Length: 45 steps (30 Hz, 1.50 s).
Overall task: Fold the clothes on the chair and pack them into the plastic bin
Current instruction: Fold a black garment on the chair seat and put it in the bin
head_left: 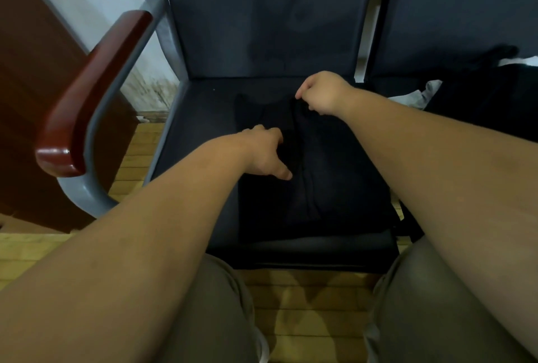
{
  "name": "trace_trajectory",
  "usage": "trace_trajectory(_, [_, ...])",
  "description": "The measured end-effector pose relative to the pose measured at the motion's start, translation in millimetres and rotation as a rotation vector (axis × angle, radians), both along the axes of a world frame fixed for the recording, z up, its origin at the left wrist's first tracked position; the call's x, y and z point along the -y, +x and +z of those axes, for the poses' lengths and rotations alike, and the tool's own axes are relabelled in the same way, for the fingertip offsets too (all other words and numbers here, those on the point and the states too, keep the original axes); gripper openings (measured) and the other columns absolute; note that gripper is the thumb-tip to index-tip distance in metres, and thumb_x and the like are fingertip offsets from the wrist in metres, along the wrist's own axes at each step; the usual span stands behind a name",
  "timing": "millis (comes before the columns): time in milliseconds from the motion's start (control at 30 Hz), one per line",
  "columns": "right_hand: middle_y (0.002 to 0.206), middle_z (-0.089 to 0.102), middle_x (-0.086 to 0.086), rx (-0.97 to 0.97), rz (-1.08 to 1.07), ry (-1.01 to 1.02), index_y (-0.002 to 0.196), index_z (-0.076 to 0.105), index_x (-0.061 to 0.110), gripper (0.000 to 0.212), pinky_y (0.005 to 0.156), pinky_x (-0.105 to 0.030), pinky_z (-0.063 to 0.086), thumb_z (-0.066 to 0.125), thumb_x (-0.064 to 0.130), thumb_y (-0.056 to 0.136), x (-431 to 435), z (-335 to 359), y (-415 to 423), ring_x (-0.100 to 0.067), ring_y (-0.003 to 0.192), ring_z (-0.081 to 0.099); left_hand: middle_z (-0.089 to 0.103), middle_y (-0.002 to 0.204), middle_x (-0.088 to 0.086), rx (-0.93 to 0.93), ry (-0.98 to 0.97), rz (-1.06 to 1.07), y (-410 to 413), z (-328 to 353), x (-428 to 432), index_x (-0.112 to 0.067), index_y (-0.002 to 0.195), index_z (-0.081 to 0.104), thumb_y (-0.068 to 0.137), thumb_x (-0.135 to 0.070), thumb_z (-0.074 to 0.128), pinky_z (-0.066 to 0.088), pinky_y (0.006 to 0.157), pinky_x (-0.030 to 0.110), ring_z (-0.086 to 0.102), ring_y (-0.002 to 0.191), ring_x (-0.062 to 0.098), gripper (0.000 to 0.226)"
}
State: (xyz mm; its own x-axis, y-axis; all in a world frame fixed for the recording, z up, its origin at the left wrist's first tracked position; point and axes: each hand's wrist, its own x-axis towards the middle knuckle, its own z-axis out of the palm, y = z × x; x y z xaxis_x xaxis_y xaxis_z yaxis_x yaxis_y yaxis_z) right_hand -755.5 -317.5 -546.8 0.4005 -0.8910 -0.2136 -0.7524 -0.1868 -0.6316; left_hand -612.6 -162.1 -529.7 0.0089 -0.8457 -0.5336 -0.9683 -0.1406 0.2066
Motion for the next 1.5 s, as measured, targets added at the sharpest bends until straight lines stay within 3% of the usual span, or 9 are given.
trace_trajectory(200, [0.095, 0.069, -0.002, -0.108, 0.007, 0.049, 0.112, 0.078, 0.022, 0.026, 0.084, -0.039, 0.062, 0.053, 0.02, 0.105, -2.9, 4.9, -33.0, -0.027, 0.094, 0.07, -0.021, 0.174, 0.007, 0.273, 0.239, -0.098, -15.6, -16.0, -0.8, -0.036, 0.165, -0.019, 0.072, -0.07, 0.084, 0.021, 0.128, 0.06, -0.003, 0.162, 0.039, 0.143])
trace_trajectory(367, [0.1, 0.073, -0.012, -0.198, 0.038, 0.087, 0.118, 0.076, 0.016, 0.024, 0.084, -0.041, 0.06, 0.056, 0.022, 0.106, 1.6, 4.8, -58.9, -0.029, 0.086, 0.068, -0.029, 0.172, 0.008, 0.37, 0.236, -0.118, -8.3, -23.2, 12.2, -0.036, 0.161, -0.027, 0.077, -0.057, 0.088, 0.018, 0.128, 0.061, -0.012, 0.161, 0.039, 0.144])
trace_trajectory(500, [0.112, 0.073, -0.014, -0.211, 0.016, 0.096, 0.119, 0.075, 0.016, 0.023, 0.092, -0.045, 0.06, 0.058, 0.024, 0.106, 7.4, 6.5, -76.2, -0.034, 0.107, 0.071, -0.03, 0.171, 0.01, 0.419, 0.259, -0.12, 8.0, -14.8, 19.3, -0.037, 0.161, -0.027, 0.081, -0.046, 0.089, 0.018, 0.129, 0.058, -0.009, 0.161, 0.041, 0.142])
trace_trajectory(600, [0.117, 0.07, -0.006, -0.202, 0.006, 0.076, 0.121, 0.075, 0.018, 0.023, 0.097, -0.041, 0.058, 0.059, 0.024, 0.106, 12.1, 8.6, -90.7, -0.026, 0.108, 0.068, -0.018, 0.174, 0.011, 0.38, 0.212, -0.117, 4.6, -3.2, 21.3, -0.032, 0.166, -0.017, 0.08, -0.039, 0.091, 0.024, 0.128, 0.057, 0.003, 0.161, 0.043, 0.138])
trace_trajectory(667, [0.118, 0.069, -0.003, -0.223, 0.008, 0.063, 0.122, 0.074, 0.016, 0.023, 0.099, -0.038, 0.054, 0.06, 0.019, 0.105, 16.6, 9.1, -99.2, -0.024, 0.113, 0.065, 0.014, 0.172, 0.012, 0.28, 0.088, -0.149, -9.0, 4.8, 22.6, -0.024, 0.169, 0.011, 0.081, -0.039, 0.089, 0.036, 0.122, 0.054, 0.026, 0.154, 0.041, 0.118])
trace_trajectory(833, [0.124, 0.068, -0.014, -0.305, -0.025, 0.101, 0.131, 0.068, 0.011, 0.034, 0.097, -0.047, 0.06, 0.071, 0.022, 0.099, 32.2, 1.7, -111.6, -0.032, 0.11, 0.068, 0.071, 0.105, -0.006, -0.145, 0.002, -0.21, -67.1, 12.8, 12.2, -0.025, 0.119, 0.069, 0.092, -0.036, 0.079, 0.057, 0.087, 0.034, 0.068, 0.098, 0.018, 0.031])
trace_trajectory(933, [0.118, 0.068, -0.012, -0.327, -0.063, 0.183, 0.133, 0.064, 0.015, 0.043, 0.092, -0.046, 0.062, 0.078, 0.028, 0.094, 37.2, -5.1, -113.7, -0.028, 0.104, 0.07, 0.076, 0.089, -0.002, -0.168, 0.155, -0.208, -102.6, 6.7, 5.5, -0.021, 0.109, 0.071, 0.099, -0.048, 0.07, 0.056, 0.076, 0.03, 0.072, 0.085, 0.016, 0.029])
trace_trajectory(1133, [0.104, 0.073, -0.014, -0.427, -0.013, 0.221, 0.119, 0.067, 0.012, 0.035, 0.089, -0.047, 0.063, 0.08, 0.031, 0.092, 41.8, -19.9, -114.7, -0.029, 0.098, 0.074, 0.068, 0.084, 0.0, 0.097, 0.151, -0.179, -138.7, -13.5, 7.3, -0.021, 0.084, 0.06, 0.08, -0.085, 0.064, 0.058, 0.089, 0.044, 0.064, 0.08, 0.023, 0.064])
trace_trajectory(1500, [0.112, 0.067, -0.012, -0.195, -0.14, 0.323, 0.129, 0.057, 0.016, 0.036, 0.084, -0.041, 0.063, 0.066, 0.025, 0.096, 36.9, -14.3, -102.2, -0.026, 0.098, 0.073, 0.077, 0.091, 0.014, -0.114, 0.247, 0.081, -124.4, -19.0, 9.4, -0.003, 0.102, 0.069, 0.098, -0.021, 0.067, 0.067, 0.078, 0.043, 0.078, 0.084, 0.029, 0.018])
